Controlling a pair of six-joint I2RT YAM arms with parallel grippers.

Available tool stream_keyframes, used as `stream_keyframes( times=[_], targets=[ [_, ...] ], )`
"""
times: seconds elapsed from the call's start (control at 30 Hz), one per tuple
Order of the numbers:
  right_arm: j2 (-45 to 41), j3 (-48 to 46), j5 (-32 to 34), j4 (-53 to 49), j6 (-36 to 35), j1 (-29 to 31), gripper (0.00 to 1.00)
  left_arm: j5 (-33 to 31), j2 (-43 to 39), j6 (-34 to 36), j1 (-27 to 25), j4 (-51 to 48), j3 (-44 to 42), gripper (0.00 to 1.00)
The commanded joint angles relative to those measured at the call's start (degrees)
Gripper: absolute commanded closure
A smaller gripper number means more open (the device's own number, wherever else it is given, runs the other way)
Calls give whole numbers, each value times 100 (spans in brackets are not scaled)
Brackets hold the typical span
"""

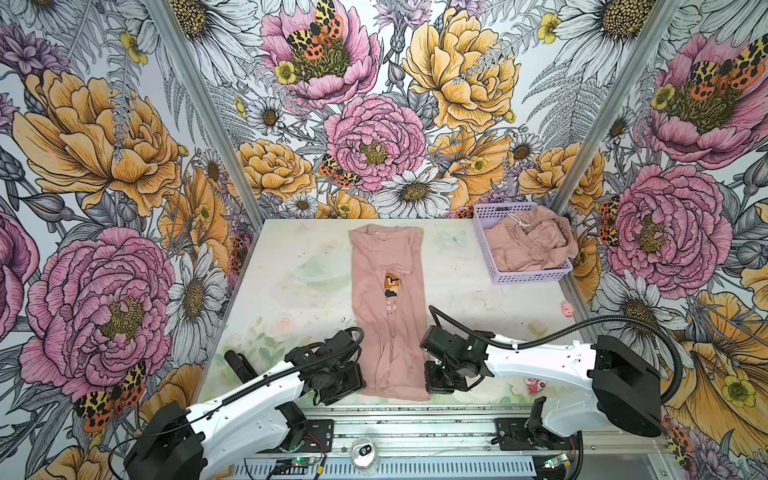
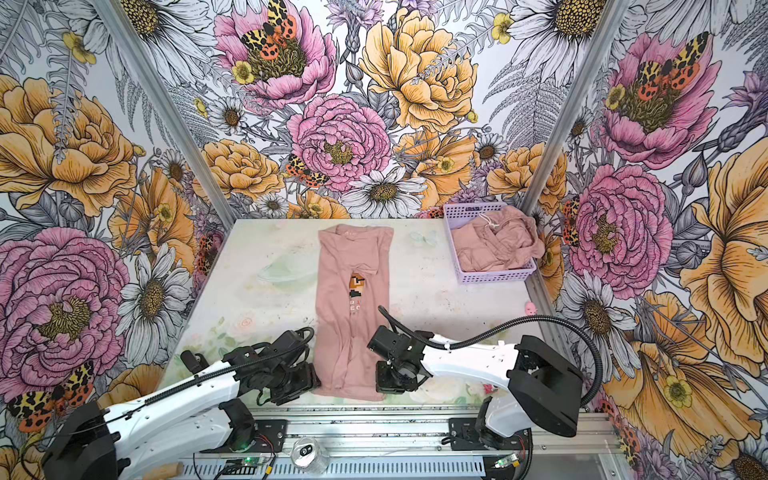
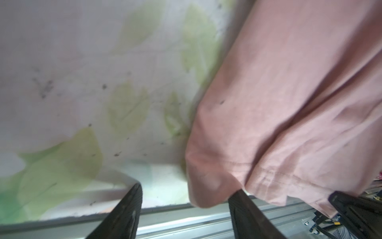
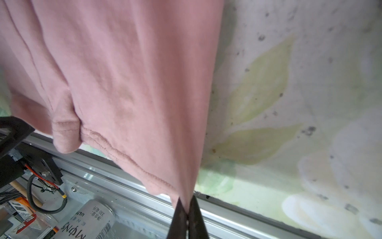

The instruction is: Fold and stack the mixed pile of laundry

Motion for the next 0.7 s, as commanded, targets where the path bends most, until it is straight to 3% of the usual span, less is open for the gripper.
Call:
stream_keyframes(
  times=[0.0, 0.07, 0.13, 0.2, 0.3, 0.53, 0.67],
  targets=[
    [27, -2, 122, -103, -50, -35, 100, -157, 607, 464, -76, 552, -49, 34],
    [4, -1, 142, -104, -41, -48, 100, -136, 896, 508, -134, 557, -77, 40],
    [-38, -24, 166, -103, -32, -56, 100, -152, 1011, 503, -200, 552, -100, 64],
    [-81, -48, 192, -105, -5, -66, 100, -78, 934, 475, -227, 538, -102, 82],
    [-232, -100, 259, -112, 56, -91, 100, -79, 524, 297, -299, 272, -35, 99],
    [-898, -211, 386, -123, 264, -327, 100, -202, -937, -59, -340, -676, 178, 100],
    [-999, -96, 350, -126, 260, -341, 100, -147, -1251, -218, -511, -936, 383, 100]
  ],
)
